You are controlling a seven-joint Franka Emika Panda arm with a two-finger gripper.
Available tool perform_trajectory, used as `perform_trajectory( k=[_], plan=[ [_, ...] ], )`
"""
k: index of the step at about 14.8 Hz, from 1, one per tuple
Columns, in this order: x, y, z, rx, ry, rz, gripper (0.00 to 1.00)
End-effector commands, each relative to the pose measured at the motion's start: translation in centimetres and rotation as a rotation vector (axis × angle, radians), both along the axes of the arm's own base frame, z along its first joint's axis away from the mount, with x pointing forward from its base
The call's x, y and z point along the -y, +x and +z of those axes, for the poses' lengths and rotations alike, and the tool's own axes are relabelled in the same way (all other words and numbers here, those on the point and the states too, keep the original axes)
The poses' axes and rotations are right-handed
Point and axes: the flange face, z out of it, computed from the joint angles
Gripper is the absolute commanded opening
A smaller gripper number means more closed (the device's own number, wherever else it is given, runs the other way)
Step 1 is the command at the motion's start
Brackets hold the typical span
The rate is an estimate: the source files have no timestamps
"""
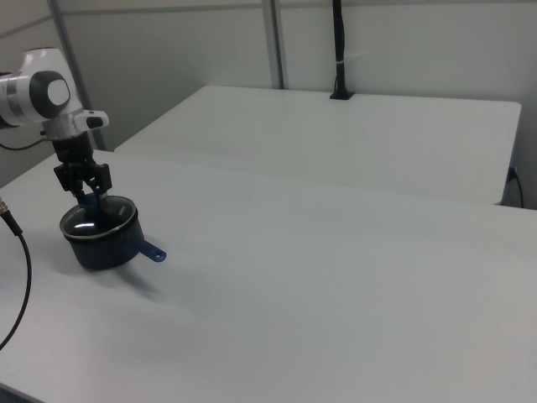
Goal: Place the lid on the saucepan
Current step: 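Settle the lid on the saucepan and open the gripper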
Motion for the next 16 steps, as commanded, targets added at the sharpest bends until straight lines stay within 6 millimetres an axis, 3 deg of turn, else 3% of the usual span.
perform_trajectory(
  k=[1, 5, 6, 7, 8, 12, 14, 16],
  plan=[
    [-1.1, -0.2, 0.0, 0.029, -0.018, 0.002, 0.39],
    [-1.1, -0.2, -0.4, 0.041, -0.02, 0.007, 0.43],
    [-0.9, -0.1, -0.5, 0.042, -0.025, 0.005, 0.52],
    [-0.9, -0.1, -0.4, 0.044, -0.025, -0.004, 0.73],
    [-0.8, -0.1, -0.4, 0.046, -0.026, -0.016, 1.0],
    [-0.1, 0.2, 0.6, 0.062, -0.026, -0.054, 1.0],
    [0.9, 0.2, 3.3, 0.089, -0.006, -0.077, 1.0],
    [3.3, 0.5, 6.8, 0.124, 0.033, -0.115, 1.0]
  ],
)
